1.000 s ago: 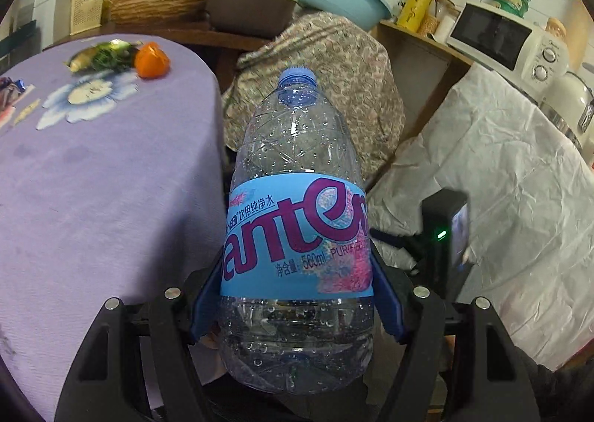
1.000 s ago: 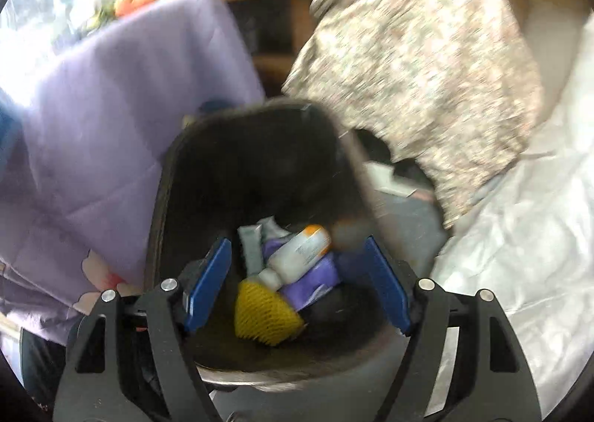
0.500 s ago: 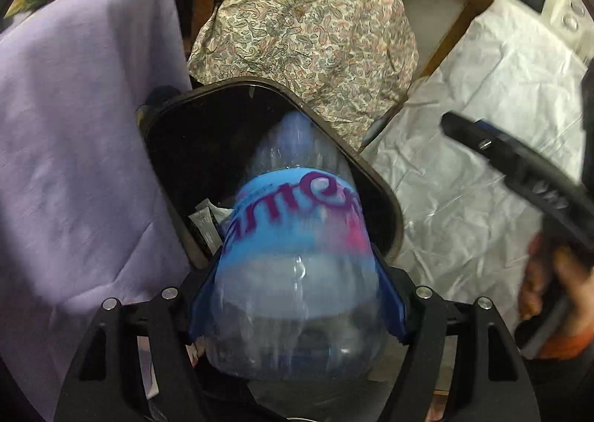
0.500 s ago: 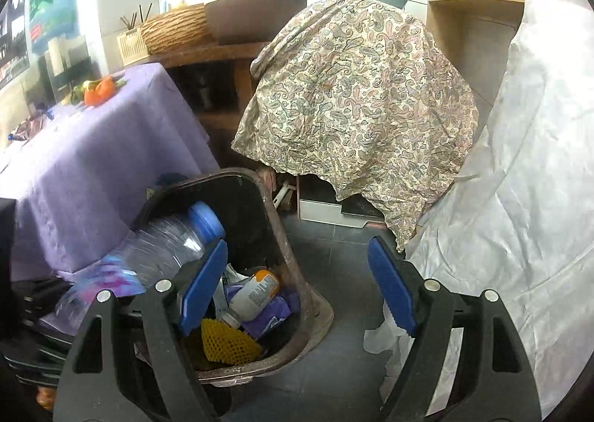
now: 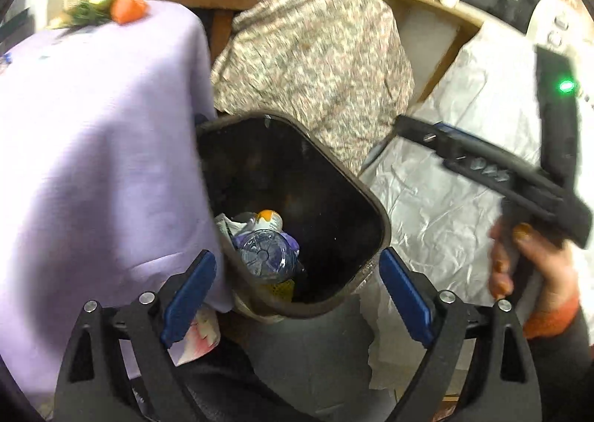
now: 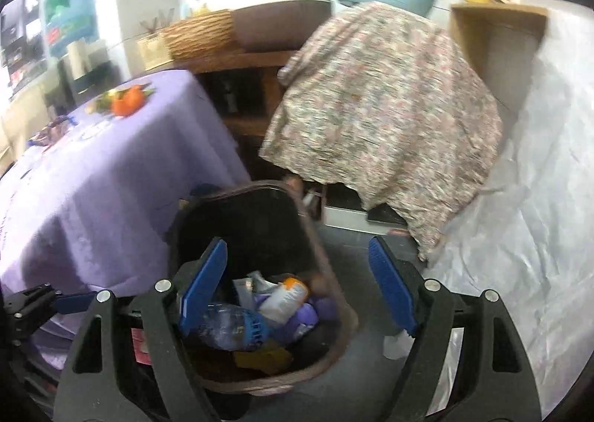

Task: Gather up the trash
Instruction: 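Carry both bottles over the bin and open both grippers to drop them, then grasp the orange peel with the right gripper while the left grasps the blue snack wrapper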

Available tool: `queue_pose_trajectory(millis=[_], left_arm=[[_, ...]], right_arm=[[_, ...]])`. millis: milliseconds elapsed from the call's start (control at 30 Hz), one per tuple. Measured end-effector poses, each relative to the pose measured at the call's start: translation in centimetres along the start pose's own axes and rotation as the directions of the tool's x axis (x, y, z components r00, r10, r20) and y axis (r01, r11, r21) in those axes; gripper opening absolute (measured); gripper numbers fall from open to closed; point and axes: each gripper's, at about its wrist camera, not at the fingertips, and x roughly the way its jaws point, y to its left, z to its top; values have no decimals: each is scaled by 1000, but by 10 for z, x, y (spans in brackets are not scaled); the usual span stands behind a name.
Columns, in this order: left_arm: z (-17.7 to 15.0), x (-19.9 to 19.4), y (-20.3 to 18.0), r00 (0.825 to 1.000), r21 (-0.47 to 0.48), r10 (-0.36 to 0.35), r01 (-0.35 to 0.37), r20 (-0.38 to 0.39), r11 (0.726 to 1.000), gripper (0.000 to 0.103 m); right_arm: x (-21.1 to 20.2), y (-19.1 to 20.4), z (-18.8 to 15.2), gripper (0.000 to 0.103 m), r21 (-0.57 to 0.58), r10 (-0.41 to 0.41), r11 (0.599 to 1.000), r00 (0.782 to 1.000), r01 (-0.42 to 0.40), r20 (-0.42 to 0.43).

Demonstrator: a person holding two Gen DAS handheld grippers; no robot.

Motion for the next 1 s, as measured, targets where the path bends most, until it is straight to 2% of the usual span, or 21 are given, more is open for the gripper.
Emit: queue_pose_trajectory(millis=[100, 167, 267, 400, 500, 600, 733, 867, 900, 1000], left_arm=[[-2, -38, 12, 999, -24, 13, -12, 52, 1000, 89], [-2, -56, 19, 997, -32, -26, 29, 73, 999, 90], [-2, -87, 27, 991, -34, 43, -39, 127, 999, 94], [6, -128, 42, 974, -54, 65, -54, 218, 997, 95], [14, -154, 62, 954, -74, 118, -102, 274, 992, 95], [23, -171, 89, 926, -104, 221, -198, 307, 975, 96], [35, -184, 135, 873, -145, 380, -352, 306, 925, 96], [45, -195, 181, 839, -188, 471, -433, 273, 882, 96], [46, -198, 190, 832, -200, 487, -446, 267, 872, 96], [47, -203, 213, 825, -225, 502, -454, 258, 862, 96]], right_arm=[[4, 25, 7, 78, -26, 56, 998, 998, -57, -6], [5, 41, 11, 78, -37, 100, 994, 995, -100, -10], [6, 66, 15, 78, -71, 140, 988, 990, -140, -8], [6, 103, 26, 78, -118, 203, 972, 979, -201, 1], [11, 123, 37, 78, -139, 237, 962, 972, -235, -2], [18, 143, 53, 78, -157, 279, 948, 960, -277, -11], [34, 168, 71, 78, -197, 297, 934, 954, -297, -31], [66, 195, 93, 79, -245, 286, 922, 954, -300, -93], [74, 199, 97, 80, -254, 280, 920, 954, -298, -107], [104, 212, 111, 80, -273, 236, 923, 960, -271, -153]])
